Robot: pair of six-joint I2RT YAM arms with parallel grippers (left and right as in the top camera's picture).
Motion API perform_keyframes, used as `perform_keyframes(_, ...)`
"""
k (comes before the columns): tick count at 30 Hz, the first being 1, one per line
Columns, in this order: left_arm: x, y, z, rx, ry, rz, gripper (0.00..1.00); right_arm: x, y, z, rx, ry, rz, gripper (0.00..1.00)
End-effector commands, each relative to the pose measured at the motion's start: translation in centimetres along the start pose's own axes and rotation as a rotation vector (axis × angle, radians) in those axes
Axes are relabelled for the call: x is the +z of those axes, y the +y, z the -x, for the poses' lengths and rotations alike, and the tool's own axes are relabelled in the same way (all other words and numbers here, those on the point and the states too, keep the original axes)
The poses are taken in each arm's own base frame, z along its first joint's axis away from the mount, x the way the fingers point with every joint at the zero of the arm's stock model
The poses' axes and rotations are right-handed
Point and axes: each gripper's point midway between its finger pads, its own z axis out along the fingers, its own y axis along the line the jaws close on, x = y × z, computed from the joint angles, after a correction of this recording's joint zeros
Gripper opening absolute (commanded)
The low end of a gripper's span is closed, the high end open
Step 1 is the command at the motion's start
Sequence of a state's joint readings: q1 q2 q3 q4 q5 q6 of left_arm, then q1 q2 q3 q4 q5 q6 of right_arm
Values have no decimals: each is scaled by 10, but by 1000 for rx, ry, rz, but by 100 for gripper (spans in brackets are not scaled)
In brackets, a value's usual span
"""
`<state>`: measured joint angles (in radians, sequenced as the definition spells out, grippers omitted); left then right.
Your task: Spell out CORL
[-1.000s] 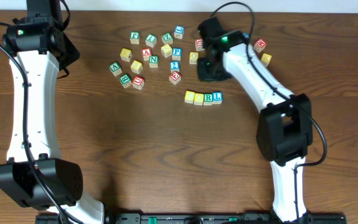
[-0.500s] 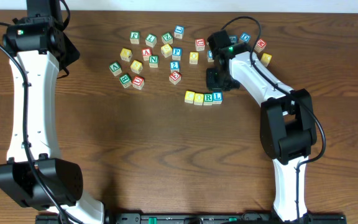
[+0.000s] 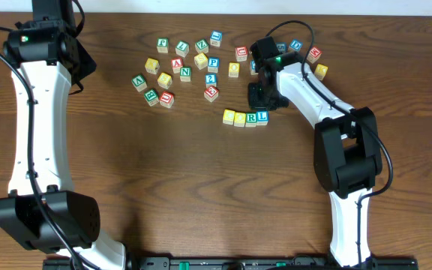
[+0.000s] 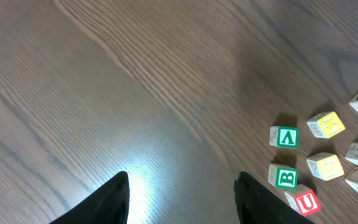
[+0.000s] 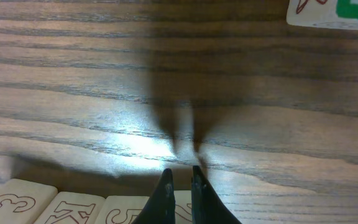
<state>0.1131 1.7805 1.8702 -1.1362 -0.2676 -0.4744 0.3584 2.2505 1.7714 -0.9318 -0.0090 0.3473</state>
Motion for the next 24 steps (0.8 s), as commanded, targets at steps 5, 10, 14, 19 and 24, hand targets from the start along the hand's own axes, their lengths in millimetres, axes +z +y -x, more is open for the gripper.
perform_keyframes(5, 9, 0, -6, 1, 24, 18, 54, -7, 7, -7, -45, 16, 21, 4)
perform_keyframes(10, 9, 0, -6, 1, 24, 18, 54, -7, 6, -8, -45, 19, 20, 4)
perform_keyframes(14, 9, 0, -6, 1, 24, 18, 54, -8, 8, -6, -59, 13, 28, 4)
perform_keyframes(19, 9, 0, -6, 1, 23, 18, 54, -8, 12, -7, -97, 17, 53, 4)
perform_keyframes(24, 9, 0, -6, 1, 24, 18, 54, -8, 12, -7, -98, 17, 53, 3)
